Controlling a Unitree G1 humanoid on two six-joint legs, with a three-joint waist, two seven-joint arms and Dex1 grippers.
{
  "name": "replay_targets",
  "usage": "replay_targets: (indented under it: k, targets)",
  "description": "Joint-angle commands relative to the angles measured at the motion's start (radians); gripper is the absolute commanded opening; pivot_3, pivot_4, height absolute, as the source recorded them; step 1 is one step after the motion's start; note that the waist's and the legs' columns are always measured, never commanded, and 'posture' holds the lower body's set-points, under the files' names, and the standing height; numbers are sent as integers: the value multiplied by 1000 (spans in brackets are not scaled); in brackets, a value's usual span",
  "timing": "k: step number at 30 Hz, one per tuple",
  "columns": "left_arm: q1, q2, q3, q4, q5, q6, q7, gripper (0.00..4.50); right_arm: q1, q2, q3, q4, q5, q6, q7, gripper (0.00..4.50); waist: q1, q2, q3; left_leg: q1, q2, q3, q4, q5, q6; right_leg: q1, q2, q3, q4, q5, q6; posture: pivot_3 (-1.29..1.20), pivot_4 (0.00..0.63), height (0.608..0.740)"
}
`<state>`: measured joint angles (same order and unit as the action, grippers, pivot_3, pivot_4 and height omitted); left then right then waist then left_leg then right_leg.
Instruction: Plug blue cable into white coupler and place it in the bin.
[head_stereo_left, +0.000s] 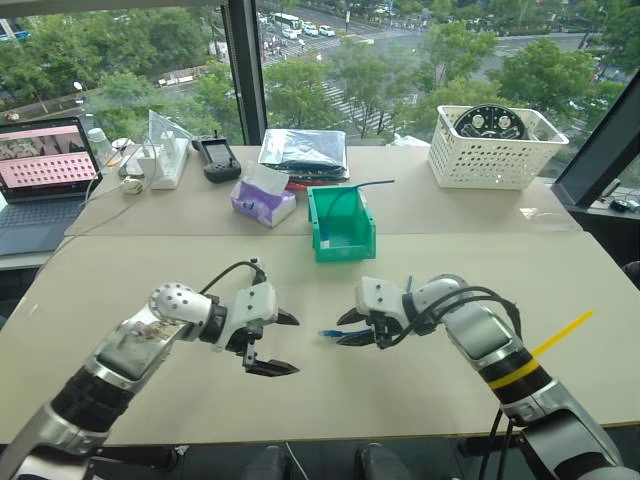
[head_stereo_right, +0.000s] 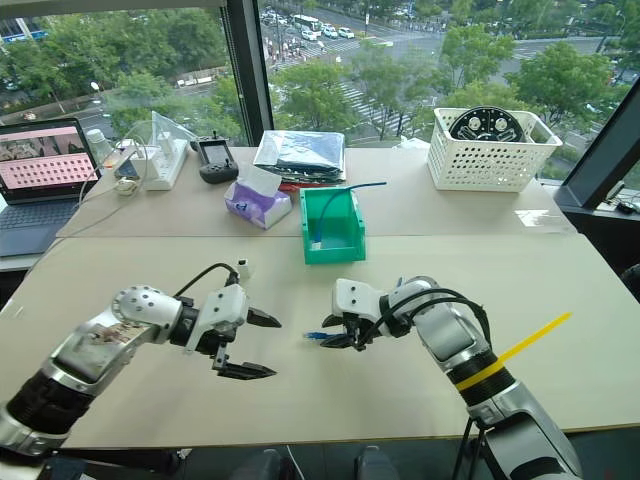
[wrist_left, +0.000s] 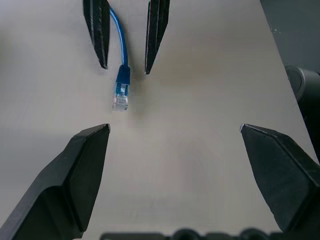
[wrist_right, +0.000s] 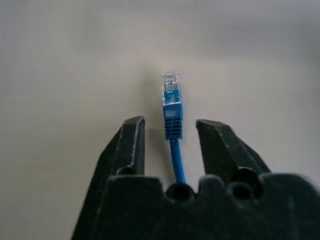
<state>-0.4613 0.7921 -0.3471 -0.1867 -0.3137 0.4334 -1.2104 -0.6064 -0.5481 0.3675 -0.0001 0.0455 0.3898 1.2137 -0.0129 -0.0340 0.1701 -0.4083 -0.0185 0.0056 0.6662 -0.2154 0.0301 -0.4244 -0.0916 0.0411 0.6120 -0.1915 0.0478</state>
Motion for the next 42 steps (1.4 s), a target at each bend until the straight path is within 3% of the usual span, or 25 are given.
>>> replay_targets:
  k: [1, 2, 9, 17, 20, 23, 25, 30, 33, 37, 42]
  targets:
    - [-53, -44, -21, 65, 71, -61, 10, 4500, 10, -40, -100, -124, 56, 79, -39, 3569, 5, 0, 0, 0, 0, 0, 1, 0, 0, 0, 0, 0, 1, 0, 0, 0, 150, 740]
    - [-66, -68, -34, 103, 98, -84, 19, 4500, 34, -72, -123, -178, 75, 132, -37, 3853, 5, 0, 0, 0, 0, 0, 1, 0, 0, 1, 0, -1, 0, 0, 0, 0, 150, 740]
    - [-142, -206, -77, 290, 190, -171, 30, 4500, 183, -164, -237, -422, 165, 347, -120, 3853, 13, 0, 0, -1, 0, -1, 2, 0, 0, 0, 0, -1, 1, 0, 1, 0, 150, 740]
    - [-189, -295, -107, 423, 245, -237, -4, 4500, 288, -206, -297, -539, 199, 428, -237, 3853, 10, 0, 0, -2, 0, -1, 4, 0, 0, 0, 0, -1, 0, 0, 1, 0, 150, 740]
    - [-187, -286, -112, 442, 260, -240, -28, 3793, 315, -219, -328, -578, 220, 467, -266, 3891, 11, 0, 0, -2, 0, -1, 4, 0, 0, 1, 0, -1, 0, 0, 1, 0, 150, 740]
    - [-182, -261, -115, 469, 283, -267, -50, 2655, 346, -221, -365, -613, 252, 515, -300, 3891, 11, 0, 0, -2, 0, -1, 4, 0, 0, 1, 0, -1, 0, 0, 1, 0, 150, 740]
    - [-183, -251, -112, 488, 293, -281, -56, 1855, 379, -191, -413, -630, 286, 564, -339, 3891, 12, 0, 0, -2, 0, -2, 4, 0, 0, 1, 0, -1, 0, 0, 1, 0, 150, 740]
    - [-177, -290, -88, 478, 261, -269, -38, 98, 532, 51, -671, -646, 482, 803, -467, 3891, 15, -1, -1, -1, 1, -3, 5, 0, 0, 3, 1, -2, 0, 0, 1, 0, 150, 740]
    - [-160, -340, -60, 406, 202, -194, -16, 10, 595, 158, -795, -648, 591, 943, -501, 3891, 16, 0, -2, -1, 1, -3, 5, 0, 0, 3, 0, -1, 1, 0, 2, 0, 150, 740]
    - [-145, -397, -24, 306, 150, -85, 26, 10, 637, 290, -865, -671, 699, 1071, -560, 3891, 17, 0, -2, -4, 1, -4, 8, 0, 1, 1, 0, -2, 1, 0, 2, 0, 150, 740]
    - [-139, -483, 22, 216, 105, 42, 143, 10, 545, 541, -993, -667, 793, 1201, -680, 3891, 6, 2, -2, -5, 2, -5, 10, 0, 1, 1, 1, -2, 2, 0, 4, 0, 150, 740]
